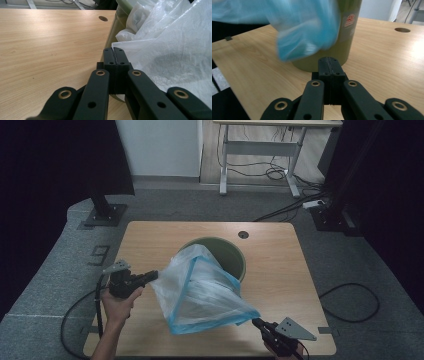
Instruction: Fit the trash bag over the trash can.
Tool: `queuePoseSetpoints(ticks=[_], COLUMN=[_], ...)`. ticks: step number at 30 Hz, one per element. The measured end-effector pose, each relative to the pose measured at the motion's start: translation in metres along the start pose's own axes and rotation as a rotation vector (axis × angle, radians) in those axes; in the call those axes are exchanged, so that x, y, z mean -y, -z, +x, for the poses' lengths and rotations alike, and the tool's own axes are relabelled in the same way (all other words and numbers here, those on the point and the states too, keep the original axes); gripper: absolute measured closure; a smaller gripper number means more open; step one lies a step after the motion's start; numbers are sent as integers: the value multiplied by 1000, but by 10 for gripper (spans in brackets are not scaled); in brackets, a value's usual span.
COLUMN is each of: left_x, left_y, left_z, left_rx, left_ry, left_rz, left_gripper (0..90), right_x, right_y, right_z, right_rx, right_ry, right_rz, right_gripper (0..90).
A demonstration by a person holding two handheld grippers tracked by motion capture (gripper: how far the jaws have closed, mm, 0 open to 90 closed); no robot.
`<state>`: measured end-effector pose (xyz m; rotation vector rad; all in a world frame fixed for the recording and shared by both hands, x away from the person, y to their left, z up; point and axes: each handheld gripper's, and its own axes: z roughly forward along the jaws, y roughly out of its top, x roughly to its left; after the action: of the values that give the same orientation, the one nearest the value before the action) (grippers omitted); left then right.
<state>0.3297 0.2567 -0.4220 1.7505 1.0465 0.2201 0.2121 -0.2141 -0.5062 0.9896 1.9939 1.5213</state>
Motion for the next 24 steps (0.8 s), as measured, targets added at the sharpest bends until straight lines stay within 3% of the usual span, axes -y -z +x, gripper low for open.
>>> queuePoseSetpoints(ticks=[2,5,8,13,16,19,24], left_x=[0,-1,-3,-3,-3,-3,-3], left_y=[0,1,2,4,5,5,4], left_z=[0,0,-1,0,1,1,1], left_rx=[2,0,-1,-3,-5,-6,-6], left_ry=[4,6,5,10,9,9,11], left_rz=[-4,-8,-16,-18,-17,-16,-13], left_gripper=[899,899,899,899,899,899,899], right_x=[-3,-13,-23,-37,-43,-48,-54], right_y=[7,24,44,67,64,49,25], right_z=[3,2,-3,-10,-20,-31,-43], right_rx=[16,18,-14,4,19,26,-4], right_ry=[-15,-64,-128,-124,-116,-88,-77], right_rz=[-23,-79,-140,-193,-189,-161,-135], right_gripper=[718,630,627,605,600,596,586])
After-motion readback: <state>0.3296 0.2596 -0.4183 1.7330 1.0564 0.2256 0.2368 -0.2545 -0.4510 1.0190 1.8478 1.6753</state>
